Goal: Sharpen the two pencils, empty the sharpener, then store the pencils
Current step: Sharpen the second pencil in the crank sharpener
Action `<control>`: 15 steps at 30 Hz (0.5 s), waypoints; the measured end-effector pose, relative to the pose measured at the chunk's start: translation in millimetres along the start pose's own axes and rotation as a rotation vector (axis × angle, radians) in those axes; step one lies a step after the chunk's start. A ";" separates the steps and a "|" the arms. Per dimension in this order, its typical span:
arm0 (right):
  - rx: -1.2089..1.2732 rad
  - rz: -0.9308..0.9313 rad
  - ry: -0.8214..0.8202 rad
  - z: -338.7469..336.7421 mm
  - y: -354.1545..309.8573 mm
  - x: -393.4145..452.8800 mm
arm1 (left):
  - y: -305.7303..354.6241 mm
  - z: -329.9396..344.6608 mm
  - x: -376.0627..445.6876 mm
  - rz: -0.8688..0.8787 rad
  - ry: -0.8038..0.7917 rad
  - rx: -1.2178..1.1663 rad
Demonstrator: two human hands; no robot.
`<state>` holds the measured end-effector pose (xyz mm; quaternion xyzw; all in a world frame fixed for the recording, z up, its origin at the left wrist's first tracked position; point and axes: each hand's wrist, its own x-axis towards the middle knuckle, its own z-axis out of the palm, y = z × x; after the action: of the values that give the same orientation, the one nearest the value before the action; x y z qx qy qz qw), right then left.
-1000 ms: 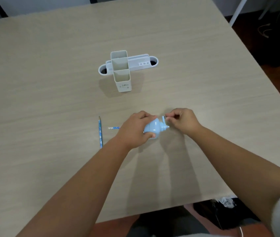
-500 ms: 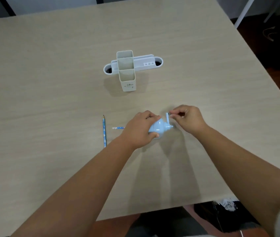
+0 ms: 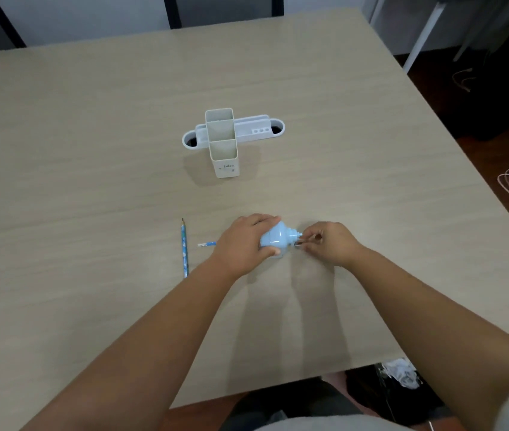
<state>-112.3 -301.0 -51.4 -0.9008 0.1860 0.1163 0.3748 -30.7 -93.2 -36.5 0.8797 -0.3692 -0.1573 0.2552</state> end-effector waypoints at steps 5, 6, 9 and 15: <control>-0.021 -0.134 0.011 -24.6 -29.9 -7.7 | -4.9 -23.4 -6.1 0.016 -0.013 0.003; -0.021 -0.175 -0.002 -24.9 -39.2 -8.9 | -6.2 -29.4 -9.7 -0.009 0.011 -0.033; -0.069 -0.271 -0.060 -14.9 -66.5 -9.9 | -18.3 -43.9 -20.9 -0.131 -0.012 -0.030; -0.262 -0.318 -0.109 15.5 -84.4 -6.9 | -46.2 -41.5 -28.8 -0.219 -0.029 0.204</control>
<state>-84.0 -233.3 -6.4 -0.9523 0.0044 0.1275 0.2774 -4.7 -30.8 -26.0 0.9336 -0.2890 -0.1587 0.1403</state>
